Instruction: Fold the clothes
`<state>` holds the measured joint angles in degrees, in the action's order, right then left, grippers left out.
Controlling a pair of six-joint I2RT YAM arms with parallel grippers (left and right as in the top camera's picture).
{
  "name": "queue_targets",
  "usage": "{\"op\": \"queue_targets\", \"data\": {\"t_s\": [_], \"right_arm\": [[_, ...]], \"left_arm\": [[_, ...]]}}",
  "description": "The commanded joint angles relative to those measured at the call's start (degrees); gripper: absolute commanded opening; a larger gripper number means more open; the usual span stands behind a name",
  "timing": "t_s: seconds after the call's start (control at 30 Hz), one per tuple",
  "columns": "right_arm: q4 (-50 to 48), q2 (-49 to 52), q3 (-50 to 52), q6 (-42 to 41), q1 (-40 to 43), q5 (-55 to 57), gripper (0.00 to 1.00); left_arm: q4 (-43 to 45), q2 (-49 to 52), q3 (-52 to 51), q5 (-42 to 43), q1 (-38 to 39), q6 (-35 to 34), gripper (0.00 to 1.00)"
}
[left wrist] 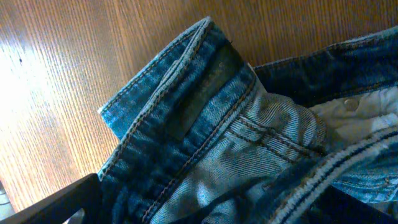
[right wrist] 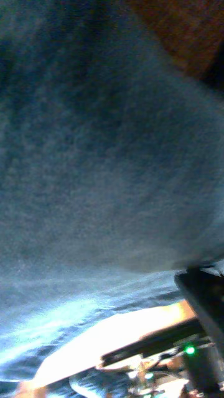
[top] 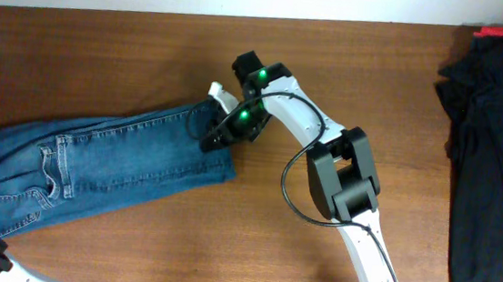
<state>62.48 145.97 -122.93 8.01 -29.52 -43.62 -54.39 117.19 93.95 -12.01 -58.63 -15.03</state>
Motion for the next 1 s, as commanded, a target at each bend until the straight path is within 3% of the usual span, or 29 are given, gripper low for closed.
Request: {"op": "queue_targets", "data": {"t_s": [0.0,0.1,0.17,0.4,0.7,0.97], "right_arm": [[-0.3,1.9,0.1,0.1,-2.4,-0.3,0.61],[-0.9,1.8,0.1,-0.3,-2.7,-0.3,0.15],[-1.0,1.9,0.1,-1.8,-2.3,0.7,0.04],[2.3,1.8,0.0,-7.0,5.7,7.3,0.04],[13.7,1.8,0.0,0.4,21.5,15.9,0.04],[19.4,1.8,0.0,5.3,29.4,21.0,0.04]], "left_arm": [[-0.1,0.8,-0.3,0.5,-0.4,-0.3,0.99],[-0.1,0.8,-0.3,0.5,-0.4,-0.3,0.99],[-0.1,0.8,-0.3,0.5,-0.4,-0.3,0.99],[-0.1,0.8,-0.3,0.5,-0.4,-0.4,0.99],[-0.2,0.8,-0.3,0.9,-0.4,-0.4,0.99],[-0.3,0.8,-0.3,2.0,-0.4,-0.4,0.99]]}}
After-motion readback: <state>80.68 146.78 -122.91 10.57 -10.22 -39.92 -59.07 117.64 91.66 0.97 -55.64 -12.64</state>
